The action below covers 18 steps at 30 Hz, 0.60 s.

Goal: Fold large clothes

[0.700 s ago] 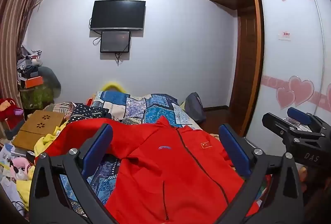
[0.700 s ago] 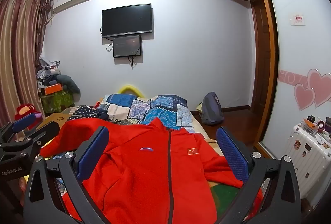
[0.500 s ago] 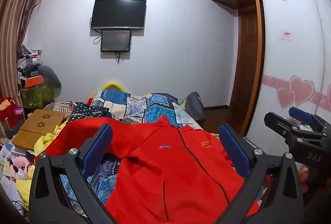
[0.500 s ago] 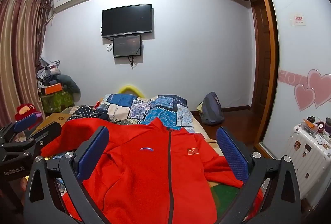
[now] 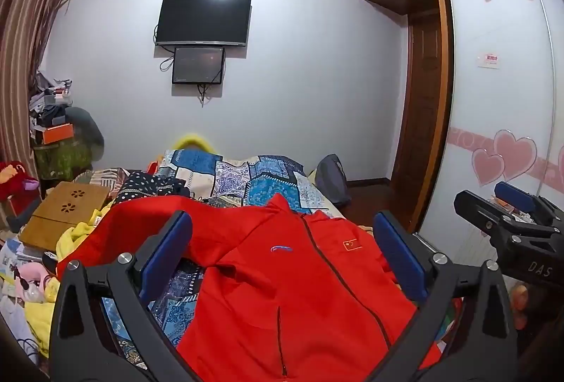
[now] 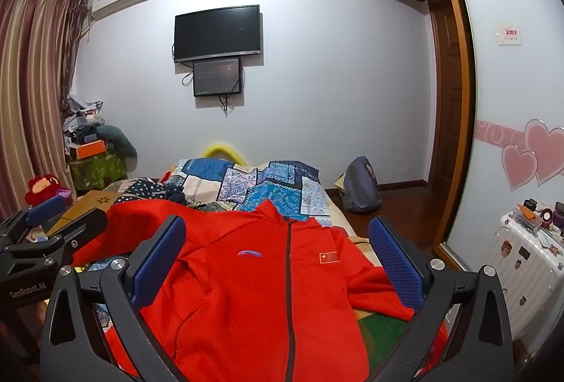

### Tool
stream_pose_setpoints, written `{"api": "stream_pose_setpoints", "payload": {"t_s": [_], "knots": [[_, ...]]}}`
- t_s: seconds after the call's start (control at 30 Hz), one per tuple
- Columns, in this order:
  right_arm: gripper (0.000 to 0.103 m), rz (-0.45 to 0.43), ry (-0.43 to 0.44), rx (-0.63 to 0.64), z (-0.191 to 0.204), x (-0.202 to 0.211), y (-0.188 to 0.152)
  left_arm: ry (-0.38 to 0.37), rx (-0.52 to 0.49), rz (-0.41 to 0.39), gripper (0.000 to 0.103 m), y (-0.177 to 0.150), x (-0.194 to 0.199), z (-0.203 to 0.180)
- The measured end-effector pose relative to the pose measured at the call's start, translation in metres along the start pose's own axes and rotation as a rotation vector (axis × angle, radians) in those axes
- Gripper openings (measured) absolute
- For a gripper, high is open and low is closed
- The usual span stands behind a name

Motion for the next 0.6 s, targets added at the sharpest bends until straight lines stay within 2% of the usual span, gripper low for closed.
{"api": "stream_pose_setpoints", "payload": {"t_s": [0.6], "knots": [[0.103,0.004,-0.001,-0.001,-0.0029,-0.0031,-0.0039,-0.009,0.018,0.011,0.103,-0.0018,-0.0041,0.0065]]}}
Point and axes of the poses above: each gripper's, at about its wrist camera, not at the fingertips, and x roughly against the way its jaws point, z to its left, y to its top, the point moved 3 cm from there along -x, roughly the way its jaws point, and after that the axes turned 1 degree about y, right-handed, at the moved point
